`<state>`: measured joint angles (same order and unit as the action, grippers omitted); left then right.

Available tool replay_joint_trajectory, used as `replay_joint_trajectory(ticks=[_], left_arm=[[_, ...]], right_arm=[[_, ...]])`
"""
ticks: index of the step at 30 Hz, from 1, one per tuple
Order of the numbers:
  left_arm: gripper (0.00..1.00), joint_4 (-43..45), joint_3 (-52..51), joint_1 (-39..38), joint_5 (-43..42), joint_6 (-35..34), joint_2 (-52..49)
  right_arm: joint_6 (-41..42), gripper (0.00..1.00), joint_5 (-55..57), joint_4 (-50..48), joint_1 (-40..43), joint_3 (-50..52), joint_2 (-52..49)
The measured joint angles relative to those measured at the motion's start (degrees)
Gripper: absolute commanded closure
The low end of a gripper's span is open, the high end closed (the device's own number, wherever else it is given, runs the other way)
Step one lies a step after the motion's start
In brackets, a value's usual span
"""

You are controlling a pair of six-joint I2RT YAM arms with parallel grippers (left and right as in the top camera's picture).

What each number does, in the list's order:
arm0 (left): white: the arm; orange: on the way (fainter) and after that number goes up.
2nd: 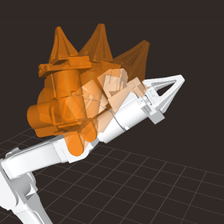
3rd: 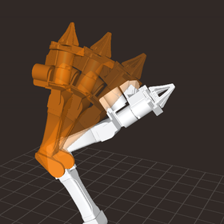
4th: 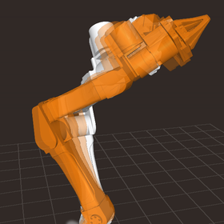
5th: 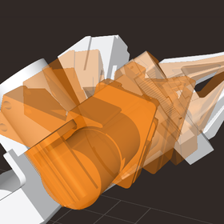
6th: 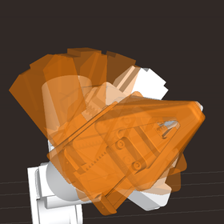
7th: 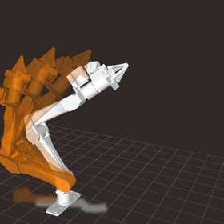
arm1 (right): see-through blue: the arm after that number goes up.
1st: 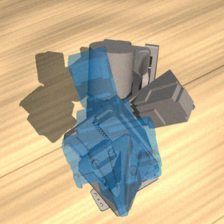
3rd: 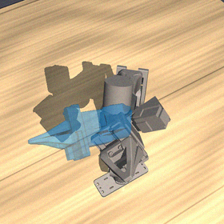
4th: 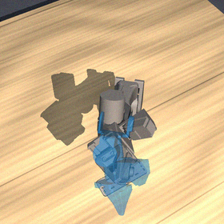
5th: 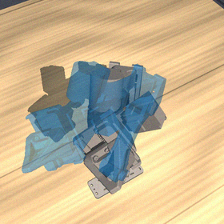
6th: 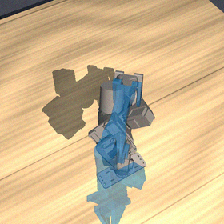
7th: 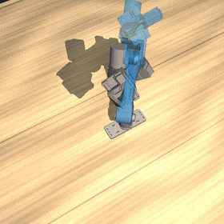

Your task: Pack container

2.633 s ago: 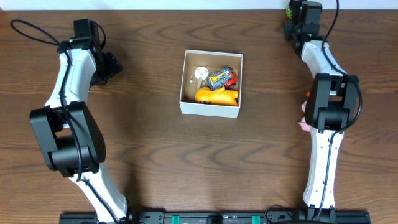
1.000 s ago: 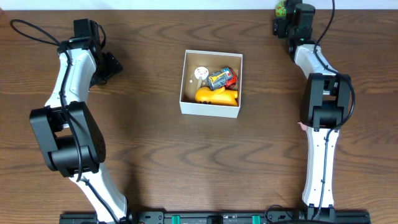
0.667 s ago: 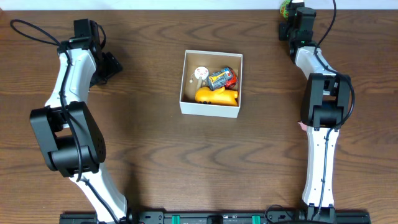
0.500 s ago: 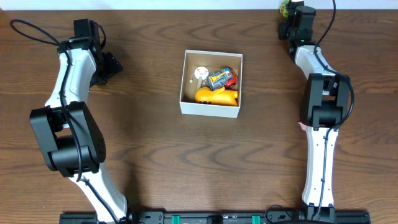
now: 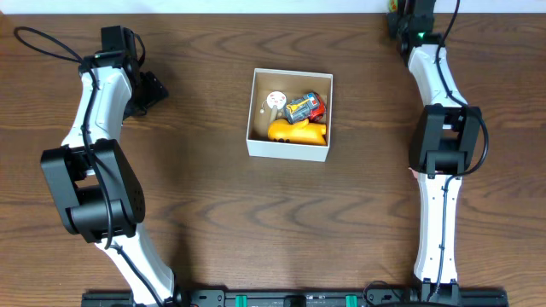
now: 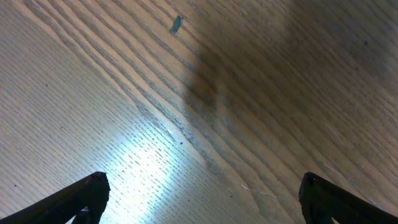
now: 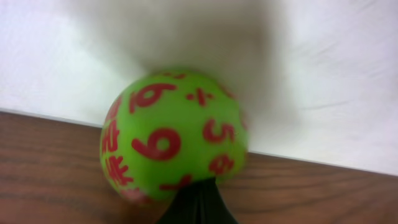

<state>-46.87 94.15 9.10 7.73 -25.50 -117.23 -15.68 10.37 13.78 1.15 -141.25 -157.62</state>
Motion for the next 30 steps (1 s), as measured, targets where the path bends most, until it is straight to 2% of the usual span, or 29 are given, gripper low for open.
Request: replay_joint_trajectory(ticks=[5, 8, 15, 16, 18, 19, 24, 30], left_arm=[[0.02, 0.0, 0.0, 0.0, 0.0, 0.0, 0.0], [0.02, 0.0, 0.0, 0.0, 0.0, 0.0, 0.0], [0.02, 0.0, 0.0, 0.0, 0.0, 0.0, 0.0], [0.02, 0.0, 0.0, 0.0, 0.0, 0.0, 0.0], [0.02, 0.0, 0.0, 0.0, 0.0, 0.0, 0.0], [0.02, 0.0, 0.0, 0.0, 0.0, 0.0, 0.0], [0.02, 0.0, 0.0, 0.0, 0.0, 0.0, 0.0], [0.02, 0.0, 0.0, 0.0, 0.0, 0.0, 0.0]], right_arm=[[-0.6, 0.99, 2.7, 1.7, 0.0, -6.3, 0.1], [-0.7, 0.99, 0.1, 1.4, -0.4, -8.9, 0.3], [-1.1, 0.99, -4.4, 2.2, -4.3, -9.2, 0.3], [-1.2, 0.93, -4.7, 2.2, -4.6, -9.2, 0.3], [-1.2, 0.49, -5.2, 3.1, -4.8, -9.2, 0.3], [-1.4, 0.42, -5.2, 3.7, -4.7, -9.2, 0.3], [-1.4, 0.32, -6.1, 7.4, -4.2, -9.2, 0.3], [-1.5, 0.34, -14.3, 10.4, -3.8, -7.3, 0.3]])
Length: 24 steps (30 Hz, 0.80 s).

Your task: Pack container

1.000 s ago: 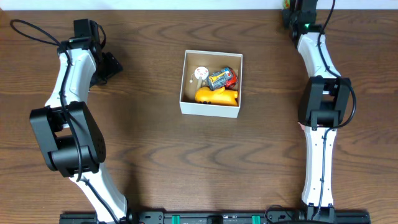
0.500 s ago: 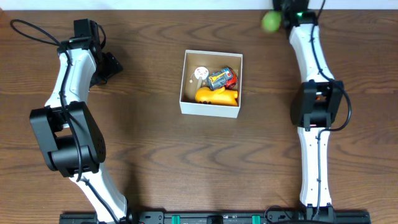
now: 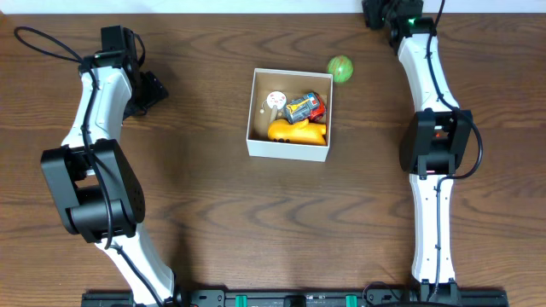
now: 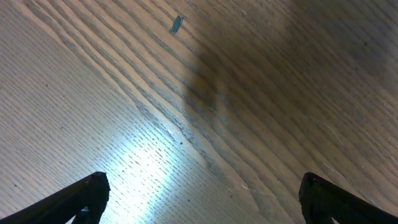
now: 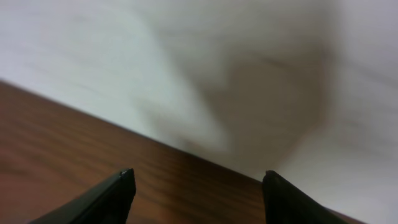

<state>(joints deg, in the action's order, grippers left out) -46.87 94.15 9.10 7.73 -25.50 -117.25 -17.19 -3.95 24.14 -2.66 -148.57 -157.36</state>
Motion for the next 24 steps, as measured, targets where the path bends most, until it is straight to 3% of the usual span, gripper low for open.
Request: replay_joint_trajectory(ticks=[8, 14, 24], left_arm=[[0.02, 0.0, 0.0, 0.0, 0.0, 0.0, 0.0], [0.02, 0.0, 0.0, 0.0, 0.0, 0.0, 0.0], [0.02, 0.0, 0.0, 0.0, 0.0, 0.0, 0.0]], right_arm=[[2.7, 0.36, -13.1, -3.8, -2.0, 0.5, 0.0], [8.7, 0.44, -21.1, 3.4, -3.9, 0.5, 0.0], [11.1, 0.37, -23.3, 15.9, -4.8, 0.6, 0.1]])
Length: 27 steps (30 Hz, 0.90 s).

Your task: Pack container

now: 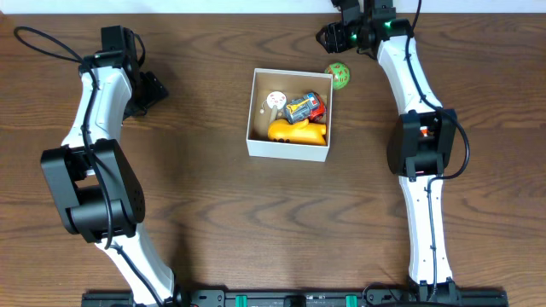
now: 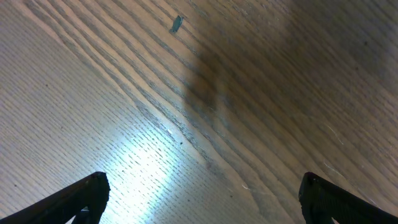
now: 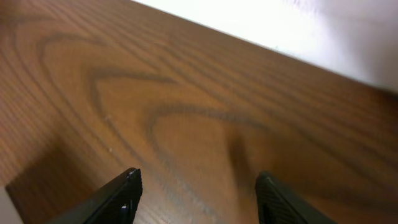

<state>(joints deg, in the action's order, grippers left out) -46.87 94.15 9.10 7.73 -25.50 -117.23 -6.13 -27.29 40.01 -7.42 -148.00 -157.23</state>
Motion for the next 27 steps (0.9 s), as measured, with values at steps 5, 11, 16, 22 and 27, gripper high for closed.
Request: replay_joint_trajectory(ticks=[5, 11, 16, 22, 27], left_arm=[[0.02, 0.0, 0.0, 0.0, 0.0, 0.0, 0.0], [0.02, 0.0, 0.0, 0.0, 0.0, 0.0, 0.0], [0.02, 0.0, 0.0, 0.0, 0.0, 0.0, 0.0], [0.02, 0.0, 0.0, 0.0, 0.0, 0.0, 0.0], [0.02, 0.0, 0.0, 0.0, 0.0, 0.0, 0.0]], right_arm=[[0.3, 0.37, 0.0, 6.0, 0.0, 0.0, 1.5], [0.3, 0.39, 0.1, 11.9, 0.0, 0.0, 4.2], [0.7, 0.39, 3.0, 20.9, 0.0, 0.0, 7.2], [0.7, 0.35, 5.4, 30.4, 0.0, 0.0, 8.8], [0.8, 0.33, 6.3, 35.0, 0.0, 0.0, 8.8]])
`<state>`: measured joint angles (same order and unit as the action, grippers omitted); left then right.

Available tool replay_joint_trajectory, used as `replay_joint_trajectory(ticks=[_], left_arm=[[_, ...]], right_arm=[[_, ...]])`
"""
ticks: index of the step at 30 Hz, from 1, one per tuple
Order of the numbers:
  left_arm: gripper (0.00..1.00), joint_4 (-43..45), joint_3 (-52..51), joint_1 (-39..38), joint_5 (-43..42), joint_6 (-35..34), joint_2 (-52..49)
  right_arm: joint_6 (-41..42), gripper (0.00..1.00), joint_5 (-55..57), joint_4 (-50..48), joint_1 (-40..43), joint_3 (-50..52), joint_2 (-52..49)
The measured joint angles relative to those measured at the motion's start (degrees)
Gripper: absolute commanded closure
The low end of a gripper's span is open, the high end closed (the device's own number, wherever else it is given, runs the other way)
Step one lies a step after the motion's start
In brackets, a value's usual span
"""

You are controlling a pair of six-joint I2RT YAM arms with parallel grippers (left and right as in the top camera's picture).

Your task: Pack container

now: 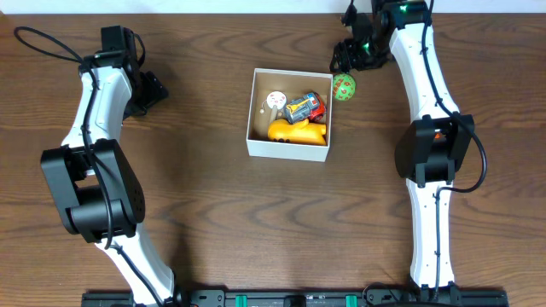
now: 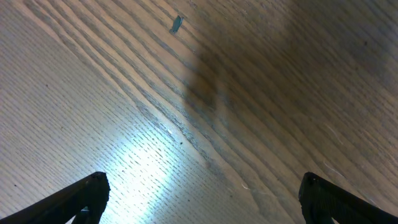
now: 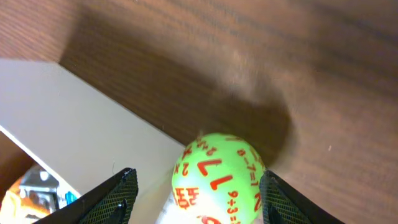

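A white open box point(image 1: 288, 115) sits mid-table holding a yellow duck toy point(image 1: 296, 132), a small red and yellow toy point(image 1: 304, 107) and a white round piece point(image 1: 275, 100). A green ball with red numbers point(image 1: 344, 85) lies on the table against the box's right outer wall; it also fills the lower middle of the right wrist view point(image 3: 217, 180). My right gripper point(image 3: 198, 202) is open, its fingers on either side of the ball, just above it. My left gripper point(image 2: 202, 199) is open over bare wood at the far left.
The table's far edge and a white wall run along the top of the overhead view. The box wall point(image 3: 93, 118) stands close beside the ball on its left. My left arm point(image 1: 102, 94) rests at the far left.
My right gripper has moved from the far edge, behind the box corner, down toward the green ball and now straddles it, open. The ball lies slightly lower beside the box. Left arm unchanged.
First my right gripper was at the far right edge with the green ball close before it, jaws shut. Then the ball lay free near the box's upper right corner, the gripper open at the far edge. It shifted left, and now stands open over the ball.
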<state>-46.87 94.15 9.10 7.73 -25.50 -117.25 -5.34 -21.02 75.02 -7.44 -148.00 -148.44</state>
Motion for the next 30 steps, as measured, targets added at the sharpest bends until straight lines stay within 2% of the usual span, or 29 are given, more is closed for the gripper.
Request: replay_joint_trajectory(ticks=[6, 16, 23, 24, 25, 27, 28, 29, 30], left_arm=[[0.02, 0.0, 0.0, 0.0, 0.0, 0.0, 0.0], [0.02, 0.0, 0.0, 0.0, 0.0, 0.0, 0.0], [0.02, 0.0, 0.0, 0.0, 0.0, 0.0, 0.0], [0.02, 0.0, 0.0, 0.0, 0.0, 0.0, 0.0], [0.02, 0.0, 0.0, 0.0, 0.0, 0.0, 0.0], [0.02, 0.0, 0.0, 0.0, 0.0, 0.0, 0.0], [0.02, 0.0, 0.0, 0.0, 0.0, 0.0, 0.0], [0.02, 0.0, 0.0, 0.0, 0.0, 0.0, 0.0], [0.02, 0.0, 0.0, 0.0, 0.0, 0.0, 0.0]], right_arm=[[0.0, 0.3, 2.7, 3.3, 0.0, 0.0, 0.0], [0.1, 0.26, 5.6, 3.1, 0.0, 0.3, 0.0], [0.2, 0.27, 5.1, -1.2, 0.0, 7.1, 0.0], [0.3, 0.29, 4.6, -2.0, 0.0, 7.9, 0.0], [0.4, 0.39, 4.0, -3.2, 0.0, 8.9, 0.2], [0.4, 0.69, 2.9, -5.0, -0.2, 10.1, 0.6], [0.5, 0.92, 2.8, -5.8, -0.3, 10.5, 0.8], [0.6, 0.99, 2.8, -6.4, -0.4, 10.8, 0.9], [0.6, 0.99, 2.8, -6.8, -0.4, 11.0, 0.9]])
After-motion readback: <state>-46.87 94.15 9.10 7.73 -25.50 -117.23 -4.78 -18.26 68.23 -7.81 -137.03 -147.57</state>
